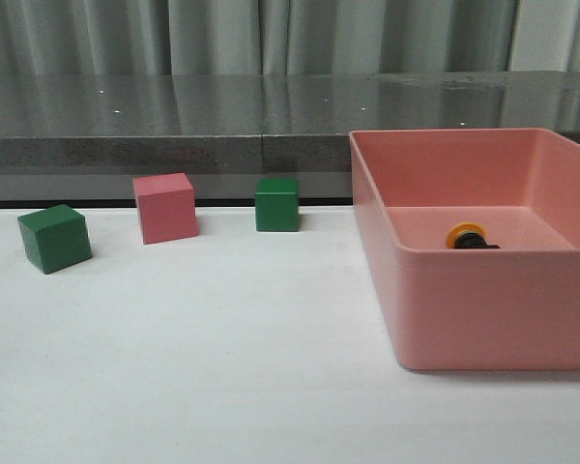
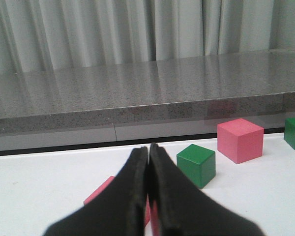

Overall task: Place and stand button with both arms
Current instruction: 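Move the right gripper over the yellow push button inside the pink bin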

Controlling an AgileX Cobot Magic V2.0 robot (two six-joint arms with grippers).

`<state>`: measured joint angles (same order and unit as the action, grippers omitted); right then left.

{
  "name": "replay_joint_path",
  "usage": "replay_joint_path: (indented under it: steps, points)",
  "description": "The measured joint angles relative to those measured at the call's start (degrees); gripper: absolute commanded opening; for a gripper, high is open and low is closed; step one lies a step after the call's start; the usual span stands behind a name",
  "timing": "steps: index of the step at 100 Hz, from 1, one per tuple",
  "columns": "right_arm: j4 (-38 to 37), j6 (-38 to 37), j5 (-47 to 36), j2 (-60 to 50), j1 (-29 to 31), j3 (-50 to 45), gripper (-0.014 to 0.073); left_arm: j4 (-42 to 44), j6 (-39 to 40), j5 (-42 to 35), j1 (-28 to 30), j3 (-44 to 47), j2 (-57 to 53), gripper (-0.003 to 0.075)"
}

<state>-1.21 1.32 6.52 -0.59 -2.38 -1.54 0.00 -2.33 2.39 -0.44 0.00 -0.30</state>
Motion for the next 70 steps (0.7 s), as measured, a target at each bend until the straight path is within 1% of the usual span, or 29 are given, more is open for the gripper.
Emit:
replay_joint_path:
  steps: [59,70]
  points:
    - [0.0,0.0,0.0,0.0,0.0,0.0,-0.0062,0.0,0.0,0.0,0.0,0.0,0.0,-0.0019]
    - [0.0,0.0,-2.9,0.0,0.0,0.0,-0.0062,0.0,0.0,0.0,0.0,0.0,0.0,-0.0019]
